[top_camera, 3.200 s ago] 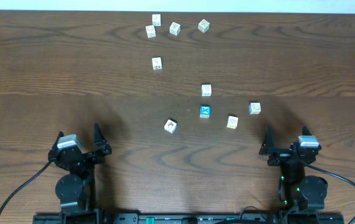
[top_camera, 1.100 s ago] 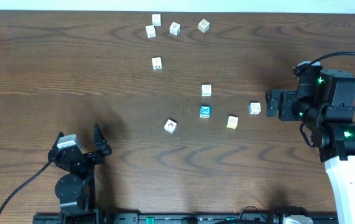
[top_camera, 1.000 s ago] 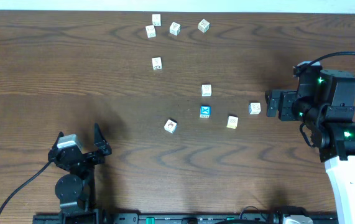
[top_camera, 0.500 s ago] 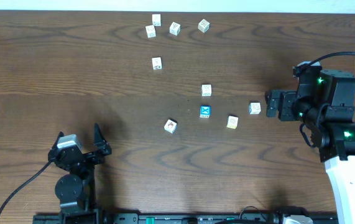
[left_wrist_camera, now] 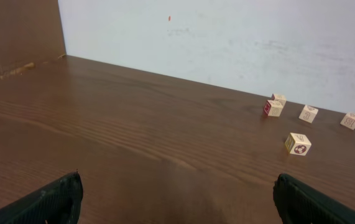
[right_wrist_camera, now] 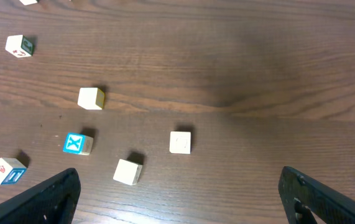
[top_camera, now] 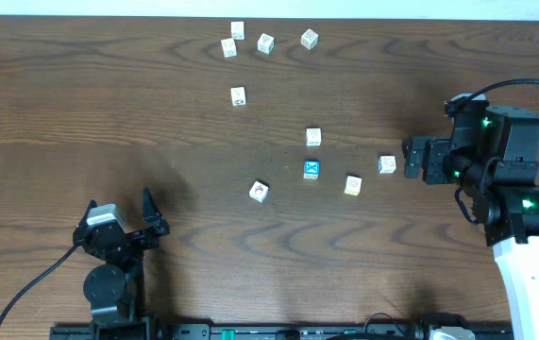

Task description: Lift 5 blocks

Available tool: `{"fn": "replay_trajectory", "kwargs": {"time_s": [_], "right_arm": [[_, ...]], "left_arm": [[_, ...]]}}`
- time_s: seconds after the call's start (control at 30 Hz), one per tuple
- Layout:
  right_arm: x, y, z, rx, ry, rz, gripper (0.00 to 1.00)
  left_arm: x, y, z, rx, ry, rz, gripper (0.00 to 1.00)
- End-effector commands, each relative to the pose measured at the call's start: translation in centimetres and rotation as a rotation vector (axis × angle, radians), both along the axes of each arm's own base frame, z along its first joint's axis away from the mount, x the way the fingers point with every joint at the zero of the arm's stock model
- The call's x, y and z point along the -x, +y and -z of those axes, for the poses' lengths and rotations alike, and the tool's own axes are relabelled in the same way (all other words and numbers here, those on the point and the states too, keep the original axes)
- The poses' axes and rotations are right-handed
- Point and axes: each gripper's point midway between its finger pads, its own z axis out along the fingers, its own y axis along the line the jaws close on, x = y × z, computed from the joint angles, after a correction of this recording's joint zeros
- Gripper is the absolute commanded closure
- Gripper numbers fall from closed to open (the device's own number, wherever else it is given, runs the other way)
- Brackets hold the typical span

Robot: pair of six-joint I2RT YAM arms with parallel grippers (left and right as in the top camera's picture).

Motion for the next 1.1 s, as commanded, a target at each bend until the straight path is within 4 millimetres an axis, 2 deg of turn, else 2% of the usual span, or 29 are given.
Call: {"fn": "replay_trajectory", "kwargs": {"time_s": [0.0,0.2,0.3,0.63,0.73,1.07], "right_arm": [[-0.3,0.0,-1.0,-0.01,-0.025,0.002,0.01],[-0.9,0.0,-0.7,-0.008,-0.023,0.0,0.01],[-1.3,0.0,0.4,-0.008,0.011,0.0,0.01],[-0.6,0.0,7.0,-0.042,0.284,0.044,0.04],[-0.6,0.0,8.5,-0.044,0.339,0.048,0.07],[-1.6,0.1,12.8,-0.047,0.446,0.047,0.05]], "left_arm": [[0.1,0.4,1.8,0.006,0.05,-0.021,0.02],[0.1,0.4,1.8,0.006,0.05,-0.021,0.02],[0.1,0.4,1.8,0.006,0.05,-0.021,0.02],[0.1,0.4,1.8,0.006,0.05,-0.021,0.02],[0.1,0.4,1.8,0.006,0.05,-0.021,0.02],[0.1,0.4,1.8,0.006,0.05,-0.021,0.02]]}}
